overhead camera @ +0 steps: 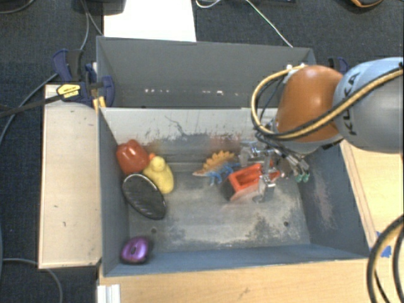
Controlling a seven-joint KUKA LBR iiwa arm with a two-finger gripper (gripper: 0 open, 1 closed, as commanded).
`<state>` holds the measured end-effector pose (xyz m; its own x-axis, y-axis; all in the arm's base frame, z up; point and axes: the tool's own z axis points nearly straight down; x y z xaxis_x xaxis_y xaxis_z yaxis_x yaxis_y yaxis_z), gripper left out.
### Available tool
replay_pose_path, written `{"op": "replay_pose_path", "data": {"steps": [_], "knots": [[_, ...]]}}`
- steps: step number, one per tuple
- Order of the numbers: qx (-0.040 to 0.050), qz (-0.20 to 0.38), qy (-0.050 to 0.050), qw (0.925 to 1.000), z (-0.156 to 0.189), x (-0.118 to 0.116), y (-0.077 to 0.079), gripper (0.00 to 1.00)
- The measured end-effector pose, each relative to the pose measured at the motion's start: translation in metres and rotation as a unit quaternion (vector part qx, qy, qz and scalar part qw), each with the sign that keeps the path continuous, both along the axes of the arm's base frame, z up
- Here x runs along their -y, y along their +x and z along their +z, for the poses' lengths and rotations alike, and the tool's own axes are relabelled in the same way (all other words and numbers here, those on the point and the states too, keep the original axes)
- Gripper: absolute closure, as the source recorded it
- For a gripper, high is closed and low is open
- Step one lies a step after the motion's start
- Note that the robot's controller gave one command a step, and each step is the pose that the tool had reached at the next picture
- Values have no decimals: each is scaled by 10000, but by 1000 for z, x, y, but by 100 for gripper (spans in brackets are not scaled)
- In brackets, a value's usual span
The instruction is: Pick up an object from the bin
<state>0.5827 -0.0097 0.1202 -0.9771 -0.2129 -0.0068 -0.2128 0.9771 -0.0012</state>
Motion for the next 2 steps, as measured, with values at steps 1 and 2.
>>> {"op": "replay_pose_path", "data": {"steps": [1,2], "knots": [[-36,-1079,12,9942,-7,-2,8,100],[-35,-1073,12,9942,-7,-2,8,100]]}}
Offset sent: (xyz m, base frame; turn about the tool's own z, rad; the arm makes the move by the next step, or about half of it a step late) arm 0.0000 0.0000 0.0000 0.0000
